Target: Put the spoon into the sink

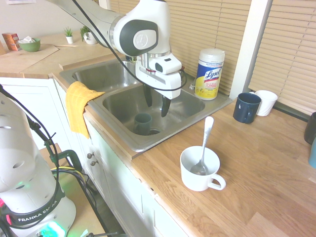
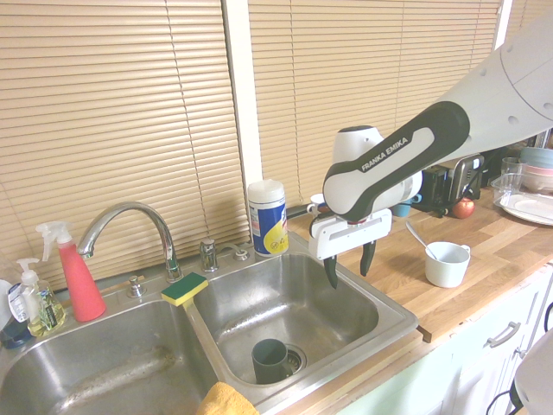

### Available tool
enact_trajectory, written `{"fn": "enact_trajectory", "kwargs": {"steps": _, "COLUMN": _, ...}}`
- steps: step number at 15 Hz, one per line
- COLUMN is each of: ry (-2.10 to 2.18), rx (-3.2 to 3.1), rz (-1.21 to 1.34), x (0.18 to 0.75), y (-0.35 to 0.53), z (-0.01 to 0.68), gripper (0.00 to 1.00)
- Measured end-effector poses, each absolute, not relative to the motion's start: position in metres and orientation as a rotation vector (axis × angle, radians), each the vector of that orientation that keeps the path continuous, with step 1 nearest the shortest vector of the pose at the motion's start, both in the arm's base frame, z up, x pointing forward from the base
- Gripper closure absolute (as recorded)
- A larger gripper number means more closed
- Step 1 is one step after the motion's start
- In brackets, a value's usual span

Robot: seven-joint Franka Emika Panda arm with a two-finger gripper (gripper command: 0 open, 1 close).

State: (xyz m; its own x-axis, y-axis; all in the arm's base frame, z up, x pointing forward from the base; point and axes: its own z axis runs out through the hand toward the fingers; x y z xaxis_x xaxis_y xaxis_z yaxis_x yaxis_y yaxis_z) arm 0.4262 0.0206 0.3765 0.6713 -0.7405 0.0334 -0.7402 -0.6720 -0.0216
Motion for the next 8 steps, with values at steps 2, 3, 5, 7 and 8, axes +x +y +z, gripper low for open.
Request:
{"fn": "enact_trajectory", "kwargs": {"steps": 2, "ry": 1.271, "rx": -2.865, "rz": -0.076, "x": 0.427, "y": 0.021, "z": 0.377, "gripper": 0.0}}
{"fn": "enact_trajectory", "kwargs": {"steps": 3, "ry": 1.275, "rx": -2.856, "rz": -0.119, "x": 0.43, "y": 0.02, "z": 0.379, "gripper": 0.0}}
{"fn": "enact_trajectory", "kwargs": {"steps": 5, "ry": 1.297, "rx": -2.835, "rz": -0.217, "x": 0.431, "y": 0.016, "z": 0.383, "gripper": 0.0}}
{"fn": "enact_trajectory", "kwargs": {"steps": 7, "ry": 1.321, "rx": -2.821, "rz": -0.309, "x": 0.421, "y": 0.004, "z": 0.39, "gripper": 0.0}}
{"fn": "enact_trajectory", "kwargs": {"steps": 8, "ry": 1.327, "rx": -2.824, "rz": -0.345, "x": 0.413, "y": 0.0, "z": 0.394, "gripper": 0.0}}
